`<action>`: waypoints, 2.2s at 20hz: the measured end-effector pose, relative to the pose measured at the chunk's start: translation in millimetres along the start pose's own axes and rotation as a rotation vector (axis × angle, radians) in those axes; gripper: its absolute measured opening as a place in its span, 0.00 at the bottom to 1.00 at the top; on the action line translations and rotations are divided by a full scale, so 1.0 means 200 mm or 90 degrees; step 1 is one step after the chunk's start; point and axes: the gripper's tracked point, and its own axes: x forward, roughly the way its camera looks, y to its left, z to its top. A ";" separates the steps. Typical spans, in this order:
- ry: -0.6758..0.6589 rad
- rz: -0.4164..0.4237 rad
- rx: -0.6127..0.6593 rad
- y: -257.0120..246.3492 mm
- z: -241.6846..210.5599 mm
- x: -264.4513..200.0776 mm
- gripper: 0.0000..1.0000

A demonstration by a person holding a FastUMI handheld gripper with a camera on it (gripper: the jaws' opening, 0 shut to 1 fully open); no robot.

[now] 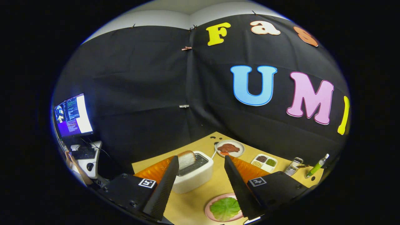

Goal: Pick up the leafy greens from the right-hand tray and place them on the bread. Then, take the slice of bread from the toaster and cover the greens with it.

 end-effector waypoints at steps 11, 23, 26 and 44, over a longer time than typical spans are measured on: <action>0.116 -0.011 0.300 0.21 -0.23 0.65 0.91; 0.223 -0.114 0.454 0.07 -0.63 1.07 0.63; 0.251 -0.166 0.451 0.00 -0.69 1.02 0.27; 0.114 -0.162 0.432 -0.15 -0.10 0.42 0.10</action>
